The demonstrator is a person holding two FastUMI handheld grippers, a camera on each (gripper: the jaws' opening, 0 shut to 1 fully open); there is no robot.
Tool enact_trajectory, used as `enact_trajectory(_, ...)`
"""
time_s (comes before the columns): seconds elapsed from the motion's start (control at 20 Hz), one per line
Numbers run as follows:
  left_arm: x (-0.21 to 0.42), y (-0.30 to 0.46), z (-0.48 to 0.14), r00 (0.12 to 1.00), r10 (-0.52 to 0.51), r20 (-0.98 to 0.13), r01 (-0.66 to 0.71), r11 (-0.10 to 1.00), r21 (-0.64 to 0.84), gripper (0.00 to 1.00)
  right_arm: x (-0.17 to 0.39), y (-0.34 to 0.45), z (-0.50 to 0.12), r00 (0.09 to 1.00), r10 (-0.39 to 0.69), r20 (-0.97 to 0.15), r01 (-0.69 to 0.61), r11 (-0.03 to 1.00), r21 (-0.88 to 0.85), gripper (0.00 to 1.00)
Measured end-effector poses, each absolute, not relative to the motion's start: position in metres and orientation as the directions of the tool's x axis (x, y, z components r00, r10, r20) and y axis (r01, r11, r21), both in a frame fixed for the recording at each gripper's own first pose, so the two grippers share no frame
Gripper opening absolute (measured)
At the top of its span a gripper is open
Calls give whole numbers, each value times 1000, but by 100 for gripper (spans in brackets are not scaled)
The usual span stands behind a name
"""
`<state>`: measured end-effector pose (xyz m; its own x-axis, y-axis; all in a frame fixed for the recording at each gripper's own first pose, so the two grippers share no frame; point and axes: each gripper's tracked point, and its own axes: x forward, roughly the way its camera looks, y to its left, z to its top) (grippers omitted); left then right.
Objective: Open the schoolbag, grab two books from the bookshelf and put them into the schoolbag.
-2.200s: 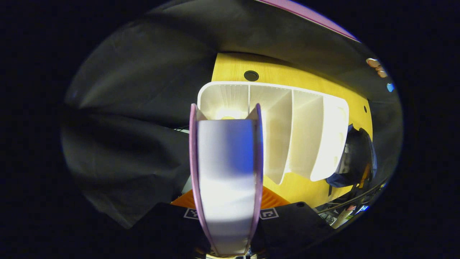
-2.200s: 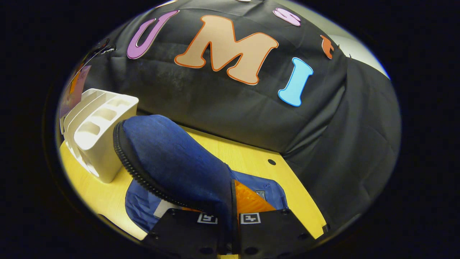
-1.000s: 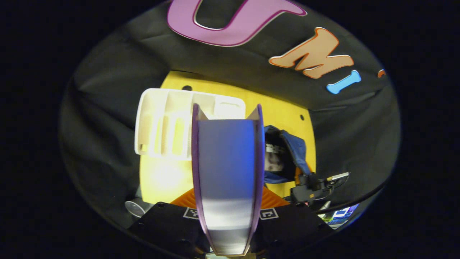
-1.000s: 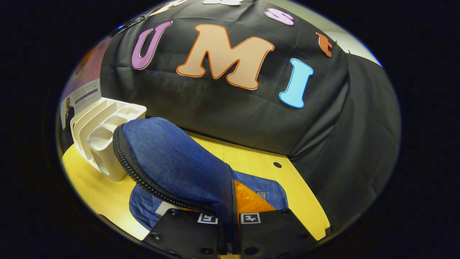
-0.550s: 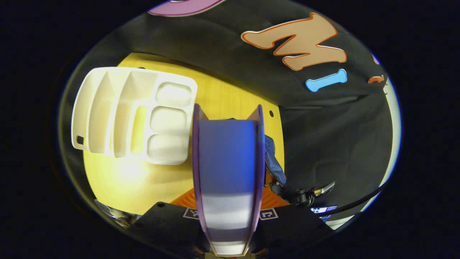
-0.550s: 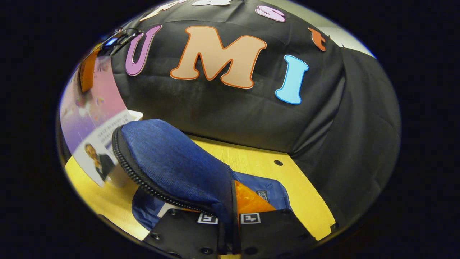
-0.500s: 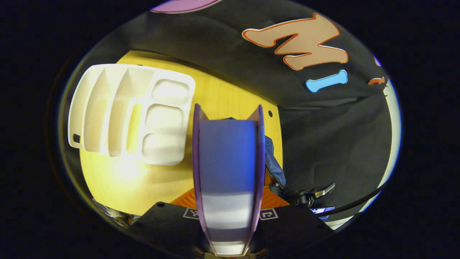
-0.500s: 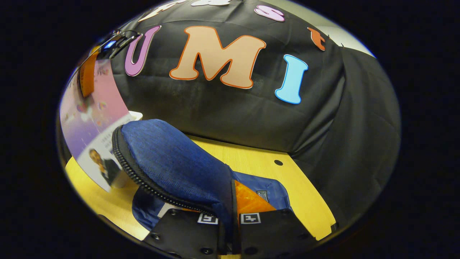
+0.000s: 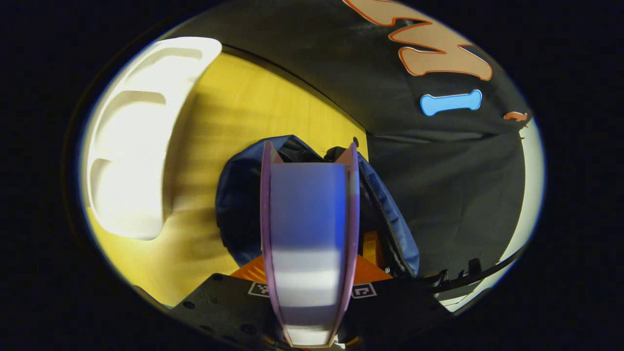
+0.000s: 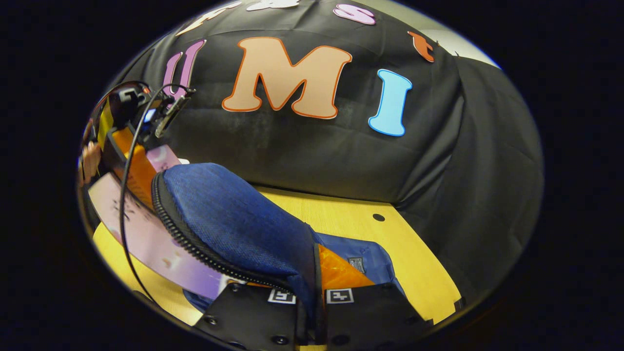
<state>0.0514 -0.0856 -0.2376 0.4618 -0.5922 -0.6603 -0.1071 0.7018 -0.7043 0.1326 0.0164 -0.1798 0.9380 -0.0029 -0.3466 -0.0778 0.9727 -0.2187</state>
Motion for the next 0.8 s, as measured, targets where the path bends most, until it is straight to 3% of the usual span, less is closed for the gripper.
enact_trajectory(0.4,82,-141,-264,501,-657,-564,8,655,-756,39,130,12,-176,941,-12,-339,-54,981,-186,7)
enact_trajectory(0.8,96,-169,-296,537,-706,-462,-35,529,-848,38,128,8,-179,939,-33,-343,-38,980,-197,8)
